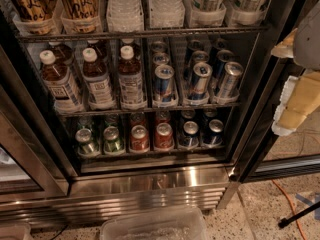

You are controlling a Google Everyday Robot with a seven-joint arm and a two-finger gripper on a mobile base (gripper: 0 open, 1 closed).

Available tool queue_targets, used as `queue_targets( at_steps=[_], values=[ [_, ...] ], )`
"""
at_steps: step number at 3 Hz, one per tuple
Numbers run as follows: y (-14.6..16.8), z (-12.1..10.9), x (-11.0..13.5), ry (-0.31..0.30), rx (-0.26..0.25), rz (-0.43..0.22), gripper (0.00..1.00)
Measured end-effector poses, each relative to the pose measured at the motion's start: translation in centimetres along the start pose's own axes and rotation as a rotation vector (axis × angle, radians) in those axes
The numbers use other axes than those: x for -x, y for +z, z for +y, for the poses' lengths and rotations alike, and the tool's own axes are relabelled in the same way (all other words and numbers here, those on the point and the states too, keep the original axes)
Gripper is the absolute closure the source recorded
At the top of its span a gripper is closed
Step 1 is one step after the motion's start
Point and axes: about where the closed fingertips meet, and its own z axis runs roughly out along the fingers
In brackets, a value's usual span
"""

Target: Pick coke can from bottom shelf of fridge

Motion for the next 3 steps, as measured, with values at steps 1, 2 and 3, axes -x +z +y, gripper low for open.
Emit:
queue_targets(
  at_steps=[1, 2, 3],
  values=[
    [0.0, 0.0, 0.0, 0.000, 0.000, 0.000, 0.00],
    [1.0, 0.4, 0.9, 0.009, -0.003, -0.035, 0.00],
    [2.6, 1.4, 2.3, 0.038, -0.026, -0.064, 0.00]
  ],
)
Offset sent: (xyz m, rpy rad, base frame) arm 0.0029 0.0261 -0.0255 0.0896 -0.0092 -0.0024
